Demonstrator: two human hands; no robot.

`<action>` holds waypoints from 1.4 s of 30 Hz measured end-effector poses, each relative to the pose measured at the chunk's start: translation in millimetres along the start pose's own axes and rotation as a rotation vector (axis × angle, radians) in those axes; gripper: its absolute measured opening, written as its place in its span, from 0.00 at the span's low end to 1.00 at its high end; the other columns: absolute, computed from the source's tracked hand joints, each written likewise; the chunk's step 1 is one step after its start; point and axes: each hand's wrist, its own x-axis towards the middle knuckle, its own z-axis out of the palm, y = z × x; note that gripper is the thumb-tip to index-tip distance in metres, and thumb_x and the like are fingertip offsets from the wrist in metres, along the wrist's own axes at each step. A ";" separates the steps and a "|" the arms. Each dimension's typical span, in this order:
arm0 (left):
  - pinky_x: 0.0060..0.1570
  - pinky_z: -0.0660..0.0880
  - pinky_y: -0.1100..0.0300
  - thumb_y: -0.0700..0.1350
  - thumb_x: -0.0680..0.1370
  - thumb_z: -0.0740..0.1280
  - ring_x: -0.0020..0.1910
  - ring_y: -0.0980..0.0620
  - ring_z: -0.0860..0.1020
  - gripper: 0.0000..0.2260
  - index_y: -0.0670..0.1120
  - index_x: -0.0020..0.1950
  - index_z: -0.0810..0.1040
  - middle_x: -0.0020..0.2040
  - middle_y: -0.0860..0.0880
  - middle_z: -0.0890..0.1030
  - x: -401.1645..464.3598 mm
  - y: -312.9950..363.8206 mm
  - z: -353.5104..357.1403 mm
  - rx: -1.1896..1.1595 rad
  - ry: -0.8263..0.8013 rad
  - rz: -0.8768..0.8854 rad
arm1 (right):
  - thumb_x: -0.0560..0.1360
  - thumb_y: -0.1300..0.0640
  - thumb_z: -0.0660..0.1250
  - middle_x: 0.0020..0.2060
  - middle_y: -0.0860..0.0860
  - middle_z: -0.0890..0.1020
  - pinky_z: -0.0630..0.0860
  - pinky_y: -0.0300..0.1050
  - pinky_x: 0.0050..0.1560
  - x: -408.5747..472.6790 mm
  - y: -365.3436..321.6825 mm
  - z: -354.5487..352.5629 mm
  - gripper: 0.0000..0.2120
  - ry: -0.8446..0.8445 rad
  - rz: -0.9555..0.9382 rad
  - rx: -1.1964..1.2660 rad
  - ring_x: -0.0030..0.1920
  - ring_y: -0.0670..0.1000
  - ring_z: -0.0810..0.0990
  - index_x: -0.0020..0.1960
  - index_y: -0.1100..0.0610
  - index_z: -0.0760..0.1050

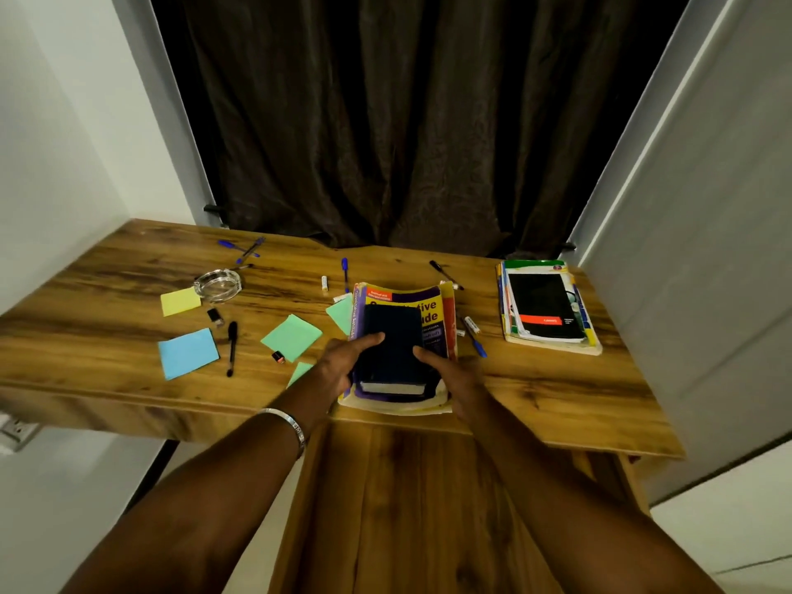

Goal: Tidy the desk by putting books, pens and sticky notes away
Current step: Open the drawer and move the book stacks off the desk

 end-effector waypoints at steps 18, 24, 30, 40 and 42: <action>0.41 0.82 0.49 0.45 0.64 0.79 0.49 0.41 0.83 0.28 0.41 0.61 0.76 0.52 0.40 0.83 -171.1 -109.4 -32.5 0.008 -0.035 0.020 | 0.45 0.40 0.84 0.58 0.50 0.80 0.77 0.50 0.49 -213.0 64.1 -70.0 0.51 -0.085 -0.014 -0.013 0.56 0.53 0.79 0.64 0.54 0.72; 0.37 0.82 0.53 0.43 0.67 0.78 0.48 0.41 0.83 0.24 0.39 0.59 0.77 0.52 0.38 0.83 -209.9 -145.1 -50.9 0.038 -0.032 -0.049 | 0.46 0.41 0.84 0.49 0.50 0.84 0.81 0.52 0.47 -245.3 112.4 -81.8 0.37 -0.066 0.009 -0.025 0.48 0.52 0.83 0.52 0.49 0.78; 0.38 0.81 0.54 0.43 0.66 0.78 0.48 0.41 0.83 0.24 0.38 0.59 0.77 0.51 0.39 0.83 -218.1 -167.2 -68.4 0.046 -0.005 -0.053 | 0.44 0.38 0.84 0.52 0.47 0.83 0.80 0.57 0.53 -256.0 144.9 -74.1 0.45 -0.052 -0.019 -0.028 0.54 0.53 0.82 0.60 0.46 0.76; 0.30 0.80 0.58 0.40 0.69 0.76 0.43 0.43 0.83 0.20 0.36 0.58 0.78 0.50 0.37 0.83 -192.9 -175.9 -87.8 0.061 0.007 -0.131 | 0.60 0.52 0.82 0.49 0.49 0.81 0.73 0.49 0.51 -248.7 155.1 -50.1 0.29 -0.103 0.105 0.041 0.49 0.51 0.77 0.57 0.52 0.75; 0.32 0.80 0.57 0.40 0.69 0.76 0.43 0.43 0.83 0.20 0.36 0.58 0.78 0.49 0.38 0.83 -185.7 -179.7 -90.6 0.061 -0.003 -0.139 | 0.60 0.52 0.82 0.50 0.49 0.80 0.72 0.49 0.52 -247.4 158.7 -46.6 0.31 -0.101 0.130 0.042 0.49 0.50 0.76 0.59 0.53 0.74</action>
